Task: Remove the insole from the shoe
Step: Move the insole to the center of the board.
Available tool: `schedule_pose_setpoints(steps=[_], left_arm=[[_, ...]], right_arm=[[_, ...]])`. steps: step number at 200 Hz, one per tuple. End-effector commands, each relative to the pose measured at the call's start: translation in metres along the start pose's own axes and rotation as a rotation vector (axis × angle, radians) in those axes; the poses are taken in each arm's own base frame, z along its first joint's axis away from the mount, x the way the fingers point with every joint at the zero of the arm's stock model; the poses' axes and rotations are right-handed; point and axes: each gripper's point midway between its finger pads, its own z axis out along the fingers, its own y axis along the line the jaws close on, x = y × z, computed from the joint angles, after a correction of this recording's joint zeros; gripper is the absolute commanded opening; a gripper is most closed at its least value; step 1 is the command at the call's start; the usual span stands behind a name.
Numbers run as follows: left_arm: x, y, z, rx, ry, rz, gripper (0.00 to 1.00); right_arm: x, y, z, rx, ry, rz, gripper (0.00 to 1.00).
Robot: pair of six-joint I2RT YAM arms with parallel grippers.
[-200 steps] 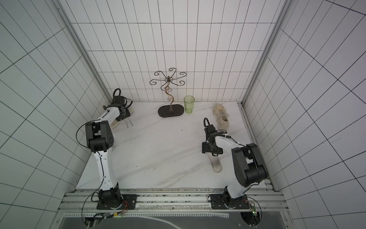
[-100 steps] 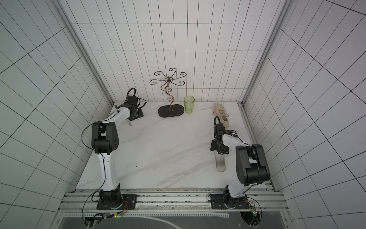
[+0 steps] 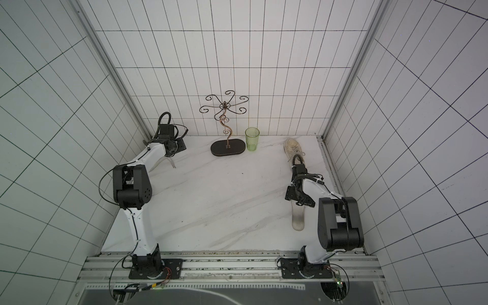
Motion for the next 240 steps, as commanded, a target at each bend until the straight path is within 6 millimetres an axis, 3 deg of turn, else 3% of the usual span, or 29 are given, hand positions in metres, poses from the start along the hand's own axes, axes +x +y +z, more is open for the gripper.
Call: schedule_pose_setpoints(steps=[1, 24, 64, 101, 127, 161, 190, 208, 240], left_arm=[[0.0, 0.001, 0.03, 0.034, 0.038, -0.031, 0.6], [0.0, -0.006, 0.053, 0.068, 0.053, -0.092, 0.6], [-0.002, -0.001, 0.087, 0.045, 0.045, -0.179, 0.6], [-0.019, 0.017, 0.109, 0.023, -0.004, -0.266, 0.6], [-0.028, 0.032, 0.119, 0.028, -0.02, -0.324, 0.6], [-0.044, 0.041, 0.113, 0.012, -0.069, -0.318, 0.61], [-0.057, 0.046, 0.102, 0.018, -0.088, -0.328, 0.61], [-0.065, 0.037, 0.088, 0.053, -0.092, -0.3, 0.61], [-0.071, 0.008, 0.044, 0.104, -0.122, -0.214, 0.61]], right_arm=[[-0.052, -0.001, -0.059, -0.028, -0.181, 0.039, 0.94], [-0.081, 0.008, -0.086, -0.094, -0.286, 0.045, 0.96], [-0.127, 0.023, -0.103, -0.134, -0.373, -0.009, 0.96], [-0.172, 0.043, -0.104, -0.182, -0.428, -0.086, 0.93], [-0.201, 0.066, -0.093, -0.218, -0.427, -0.156, 0.85], [-0.234, 0.084, -0.075, -0.219, -0.427, -0.205, 0.75], [-0.245, 0.088, -0.048, -0.172, -0.371, -0.244, 0.69], [-0.248, 0.088, -0.038, -0.141, -0.359, -0.265, 0.65], [-0.248, 0.086, -0.019, -0.102, -0.324, -0.3, 0.58]])
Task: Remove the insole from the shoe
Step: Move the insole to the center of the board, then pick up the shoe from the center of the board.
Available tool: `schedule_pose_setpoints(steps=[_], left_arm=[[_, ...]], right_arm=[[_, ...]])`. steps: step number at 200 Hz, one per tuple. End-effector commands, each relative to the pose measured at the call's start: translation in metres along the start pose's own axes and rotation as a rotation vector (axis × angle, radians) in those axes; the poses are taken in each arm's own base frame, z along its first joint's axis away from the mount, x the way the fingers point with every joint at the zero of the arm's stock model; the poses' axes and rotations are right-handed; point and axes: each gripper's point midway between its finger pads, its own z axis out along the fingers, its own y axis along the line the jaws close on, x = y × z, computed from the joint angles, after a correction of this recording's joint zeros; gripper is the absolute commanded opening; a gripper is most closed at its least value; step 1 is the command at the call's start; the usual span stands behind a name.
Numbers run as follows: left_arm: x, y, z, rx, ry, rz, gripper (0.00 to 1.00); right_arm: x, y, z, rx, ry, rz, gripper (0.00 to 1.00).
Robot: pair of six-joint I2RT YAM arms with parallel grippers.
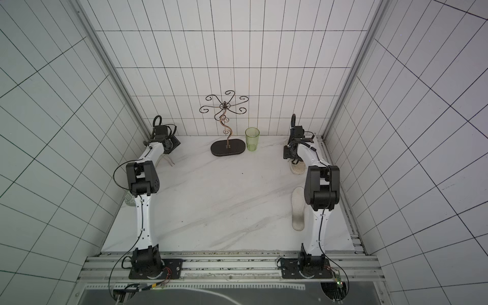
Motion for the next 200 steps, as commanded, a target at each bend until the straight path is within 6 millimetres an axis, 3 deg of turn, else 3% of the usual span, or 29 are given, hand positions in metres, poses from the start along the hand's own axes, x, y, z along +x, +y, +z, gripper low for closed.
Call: schedule_pose_setpoints(steps=[1, 34, 53, 71, 89, 115, 147, 176, 200], left_arm=[[-0.026, -0.045, -0.057, 0.094, -0.087, 0.072, 0.61], [-0.018, -0.075, -0.113, 0.171, -0.131, 0.103, 0.61], [-0.005, -0.09, -0.143, 0.202, -0.145, 0.139, 0.61], [0.007, -0.103, -0.169, 0.231, -0.158, 0.184, 0.61], [0.019, -0.113, -0.192, 0.251, -0.169, 0.234, 0.61], [0.03, -0.122, -0.225, 0.284, -0.186, 0.27, 0.61], [0.046, -0.126, -0.265, 0.316, -0.209, 0.302, 0.61], [0.074, -0.12, -0.295, 0.34, -0.198, 0.312, 0.61], [0.095, -0.106, -0.314, 0.356, -0.183, 0.302, 0.61]], right_arm=[[-0.024, -0.012, -0.01, 0.042, -0.027, -0.041, 0.57], [0.0, -0.009, 0.014, 0.034, 0.052, -0.072, 0.38], [0.014, -0.008, 0.026, 0.024, 0.091, -0.092, 0.15], [0.025, -0.006, 0.034, 0.008, 0.121, -0.119, 0.0], [0.026, -0.008, 0.03, -0.01, 0.11, -0.125, 0.0], [0.008, -0.004, 0.002, -0.057, 0.026, -0.129, 0.0], [-0.006, 0.011, -0.059, -0.128, -0.084, -0.158, 0.0], [0.011, 0.04, -0.11, -0.194, -0.14, -0.224, 0.0], [0.048, 0.081, -0.141, -0.284, -0.152, -0.334, 0.0]])
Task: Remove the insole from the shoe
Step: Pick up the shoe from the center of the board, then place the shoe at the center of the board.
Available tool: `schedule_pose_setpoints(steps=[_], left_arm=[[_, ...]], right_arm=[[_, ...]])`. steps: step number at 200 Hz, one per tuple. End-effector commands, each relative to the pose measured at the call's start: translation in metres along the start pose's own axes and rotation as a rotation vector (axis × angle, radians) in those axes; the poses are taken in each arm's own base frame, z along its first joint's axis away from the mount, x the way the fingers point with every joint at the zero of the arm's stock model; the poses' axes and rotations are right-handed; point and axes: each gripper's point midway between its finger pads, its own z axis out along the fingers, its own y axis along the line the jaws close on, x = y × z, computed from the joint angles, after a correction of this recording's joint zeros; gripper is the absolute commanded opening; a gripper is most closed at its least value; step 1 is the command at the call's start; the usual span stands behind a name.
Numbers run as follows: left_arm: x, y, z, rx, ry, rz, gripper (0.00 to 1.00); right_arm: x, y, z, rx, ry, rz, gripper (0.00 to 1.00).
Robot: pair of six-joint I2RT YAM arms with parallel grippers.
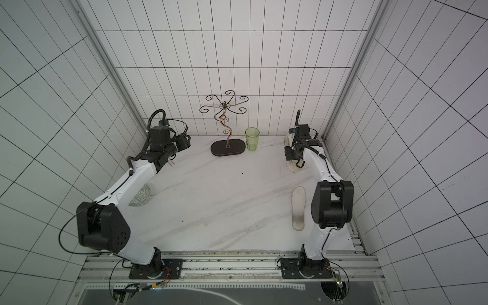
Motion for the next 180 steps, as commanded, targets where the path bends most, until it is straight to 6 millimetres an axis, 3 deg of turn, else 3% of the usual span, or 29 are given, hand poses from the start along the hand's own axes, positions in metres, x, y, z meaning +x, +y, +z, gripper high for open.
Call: schedule_pose_setpoints(steps=[1, 47, 93, 112, 154, 180], left_arm=[[0.012, 0.001, -0.021, 0.002, -0.007, -0.012, 0.62], [0.053, 0.022, -0.062, -0.024, 0.041, -0.018, 0.62], [0.1, 0.036, -0.084, -0.032, 0.109, -0.032, 0.61], [0.114, 0.038, -0.088, -0.031, 0.125, -0.043, 0.61], [0.147, 0.039, -0.091, -0.031, 0.207, -0.037, 0.62], [0.169, 0.042, -0.089, -0.035, 0.274, -0.03, 0.61]], right_arm=[[0.023, 0.06, -0.022, -0.131, -0.023, -0.14, 0.0], [0.072, 0.179, -0.043, -0.349, -0.093, -0.409, 0.0], [0.113, 0.254, -0.019, -0.437, -0.085, -0.667, 0.0], [0.131, 0.272, -0.006, -0.437, -0.056, -0.788, 0.0], [0.137, 0.289, 0.014, -0.44, -0.08, -0.863, 0.0], [0.139, 0.294, 0.014, -0.455, -0.084, -0.855, 0.37]])
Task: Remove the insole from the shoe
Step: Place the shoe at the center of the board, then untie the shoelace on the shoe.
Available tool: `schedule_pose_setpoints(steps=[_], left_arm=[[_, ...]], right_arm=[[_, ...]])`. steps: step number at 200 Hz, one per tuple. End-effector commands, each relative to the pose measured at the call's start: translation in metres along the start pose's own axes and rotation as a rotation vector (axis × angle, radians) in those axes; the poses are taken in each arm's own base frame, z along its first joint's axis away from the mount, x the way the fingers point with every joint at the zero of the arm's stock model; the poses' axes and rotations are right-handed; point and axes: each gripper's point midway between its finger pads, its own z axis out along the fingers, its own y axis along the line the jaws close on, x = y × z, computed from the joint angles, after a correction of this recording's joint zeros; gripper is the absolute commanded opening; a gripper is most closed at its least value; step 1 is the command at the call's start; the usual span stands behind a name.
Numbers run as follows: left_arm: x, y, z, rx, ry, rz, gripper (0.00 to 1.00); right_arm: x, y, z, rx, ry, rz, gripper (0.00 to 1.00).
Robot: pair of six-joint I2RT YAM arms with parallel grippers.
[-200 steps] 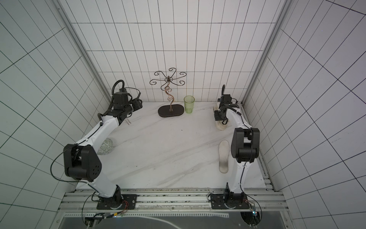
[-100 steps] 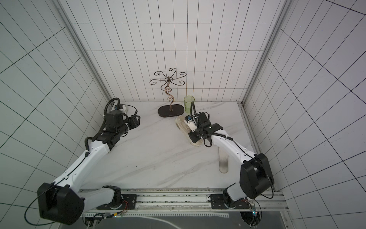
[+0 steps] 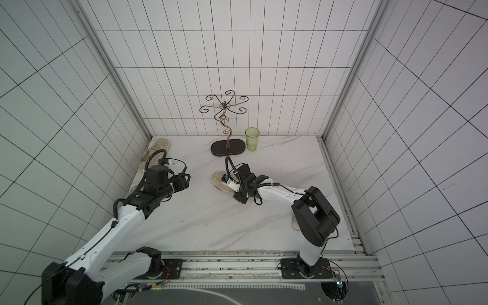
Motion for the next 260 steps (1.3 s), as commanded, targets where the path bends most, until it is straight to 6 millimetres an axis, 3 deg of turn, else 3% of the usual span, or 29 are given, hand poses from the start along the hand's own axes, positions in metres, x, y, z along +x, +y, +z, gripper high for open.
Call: schedule_pose_setpoints(steps=[1, 37, 55, 84, 120, 149, 185, 260], left_arm=[[0.021, 0.004, 0.004, -0.008, 0.063, -0.009, 0.61], [0.052, 0.003, 0.014, 0.0, 0.143, 0.017, 0.61], [0.069, -0.003, 0.019, 0.034, 0.188, 0.038, 0.61], [0.102, -0.033, 0.026, 0.173, 0.282, 0.103, 0.61], [0.134, -0.081, 0.032, 0.321, 0.373, 0.195, 0.59], [0.151, -0.123, 0.034, 0.419, 0.408, 0.26, 0.57], [0.167, -0.159, 0.045, 0.48, 0.435, 0.312, 0.53], [0.153, -0.182, 0.08, 0.453, 0.355, 0.343, 0.43]], right_arm=[[-0.007, 0.002, 0.002, 0.018, -0.052, -0.043, 0.39], [-0.023, -0.002, -0.023, 0.041, -0.116, -0.005, 0.69], [-0.031, -0.008, -0.05, 0.078, -0.175, 0.043, 0.71], [-0.035, -0.017, -0.098, 0.079, -0.294, 0.159, 0.72], [-0.012, -0.047, -0.133, 0.11, -0.368, 0.371, 0.72], [0.016, -0.07, -0.142, 0.136, -0.376, 0.524, 0.71], [0.03, -0.072, -0.137, 0.097, -0.378, 0.601, 0.7], [0.036, -0.059, -0.129, 0.026, -0.372, 0.619, 0.69]])
